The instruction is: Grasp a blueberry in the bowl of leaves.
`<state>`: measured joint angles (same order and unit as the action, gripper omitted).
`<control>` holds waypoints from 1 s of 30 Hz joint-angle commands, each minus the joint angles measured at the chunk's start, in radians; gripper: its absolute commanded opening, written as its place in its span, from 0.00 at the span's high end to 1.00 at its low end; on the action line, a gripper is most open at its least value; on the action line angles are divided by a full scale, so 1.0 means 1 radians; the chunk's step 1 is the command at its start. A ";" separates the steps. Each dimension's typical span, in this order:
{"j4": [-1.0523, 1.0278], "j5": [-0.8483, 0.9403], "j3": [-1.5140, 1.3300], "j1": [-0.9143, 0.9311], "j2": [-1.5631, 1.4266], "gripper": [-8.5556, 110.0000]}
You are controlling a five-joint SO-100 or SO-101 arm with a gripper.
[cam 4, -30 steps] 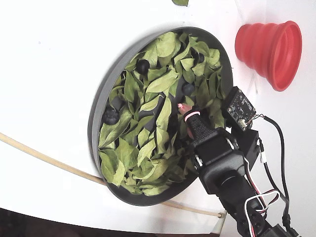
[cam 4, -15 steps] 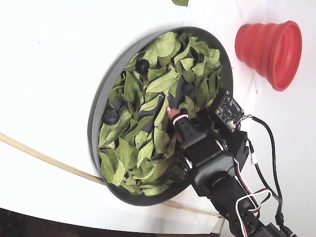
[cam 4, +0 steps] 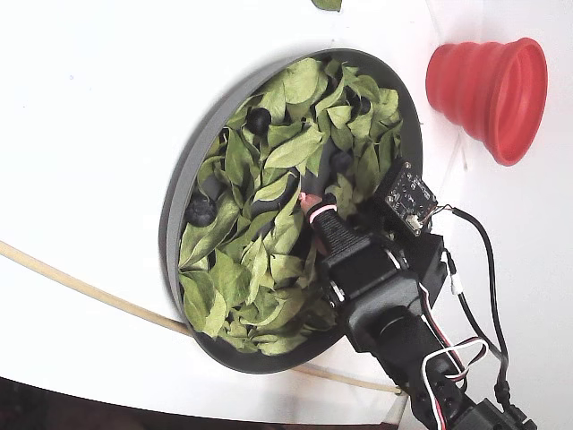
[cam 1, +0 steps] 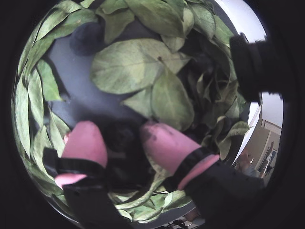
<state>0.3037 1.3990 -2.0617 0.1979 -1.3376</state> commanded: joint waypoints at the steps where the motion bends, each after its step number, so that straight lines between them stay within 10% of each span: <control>1: -0.002 -0.005 0.040 -0.002 -0.011 0.79; 30: -0.002 0.005 0.003 -0.009 0.002 0.85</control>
<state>0.3053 1.3959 -2.0555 0.1825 -1.3254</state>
